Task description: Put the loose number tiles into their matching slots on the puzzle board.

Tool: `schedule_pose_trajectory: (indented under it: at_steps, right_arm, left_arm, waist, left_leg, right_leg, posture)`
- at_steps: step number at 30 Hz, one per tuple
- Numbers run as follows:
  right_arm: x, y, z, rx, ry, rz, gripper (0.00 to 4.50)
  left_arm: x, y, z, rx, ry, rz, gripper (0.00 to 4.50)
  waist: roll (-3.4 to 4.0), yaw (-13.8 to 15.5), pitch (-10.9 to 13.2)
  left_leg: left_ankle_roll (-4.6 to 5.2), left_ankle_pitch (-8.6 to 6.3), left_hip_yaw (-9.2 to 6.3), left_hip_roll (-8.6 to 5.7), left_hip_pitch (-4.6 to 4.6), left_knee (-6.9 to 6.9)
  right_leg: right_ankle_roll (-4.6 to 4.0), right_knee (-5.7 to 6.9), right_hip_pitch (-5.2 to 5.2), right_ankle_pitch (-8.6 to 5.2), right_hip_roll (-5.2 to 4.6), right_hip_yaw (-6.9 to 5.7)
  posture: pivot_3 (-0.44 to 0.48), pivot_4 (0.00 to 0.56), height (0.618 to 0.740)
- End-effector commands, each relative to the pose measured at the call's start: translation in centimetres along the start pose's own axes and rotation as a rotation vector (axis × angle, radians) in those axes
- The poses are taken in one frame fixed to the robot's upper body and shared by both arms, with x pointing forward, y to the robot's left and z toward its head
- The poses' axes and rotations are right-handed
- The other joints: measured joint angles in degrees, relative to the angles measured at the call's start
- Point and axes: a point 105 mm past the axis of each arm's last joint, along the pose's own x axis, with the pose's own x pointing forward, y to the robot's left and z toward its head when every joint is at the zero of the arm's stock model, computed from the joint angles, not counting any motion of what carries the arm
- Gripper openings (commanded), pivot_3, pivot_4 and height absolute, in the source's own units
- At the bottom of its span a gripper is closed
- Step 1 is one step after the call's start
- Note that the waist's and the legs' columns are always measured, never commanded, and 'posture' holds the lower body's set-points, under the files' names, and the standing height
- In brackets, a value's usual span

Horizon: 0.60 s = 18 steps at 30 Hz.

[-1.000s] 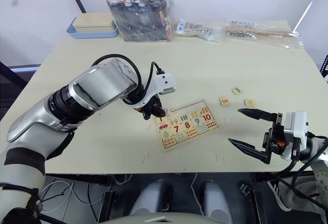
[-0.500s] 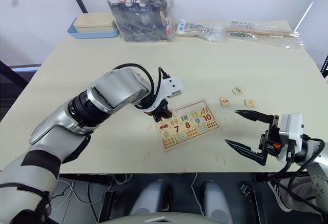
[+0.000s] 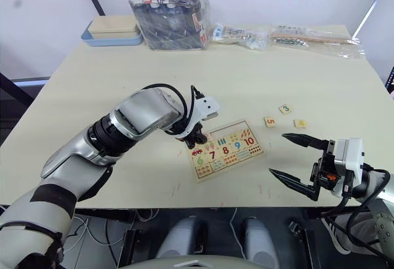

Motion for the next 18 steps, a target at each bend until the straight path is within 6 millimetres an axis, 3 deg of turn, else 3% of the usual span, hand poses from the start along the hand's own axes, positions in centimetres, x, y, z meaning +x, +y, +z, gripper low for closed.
schedule_pose_trajectory:
  at_steps: [1,18]
  right_arm:
    - [0.06,0.18,1.07,-0.047,-0.024,0.004,4.5]
    - [-0.14,0.37,1.07,-0.044,-0.024,-0.003,4.5]
  left_arm:
    - [-0.17,0.06,0.48,0.014,-0.033,0.013,1.0]
    - [0.14,-0.21,0.07,0.043,-0.033,0.009,1.0]
  waist:
    - [0.0,0.0,0.0]
    - [0.0,0.0,0.0]
  left_leg:
    - [0.0,0.0,0.0,0.0,0.0,0.0]
    - [0.0,0.0,0.0,0.0,0.0,0.0]
  right_leg:
    - [0.0,0.0,0.0,0.0,0.0,0.0]
    - [0.0,0.0,0.0,0.0,0.0,0.0]
  posture:
    - [0.0,0.15,0.74]
    - [0.0,0.15,0.74]
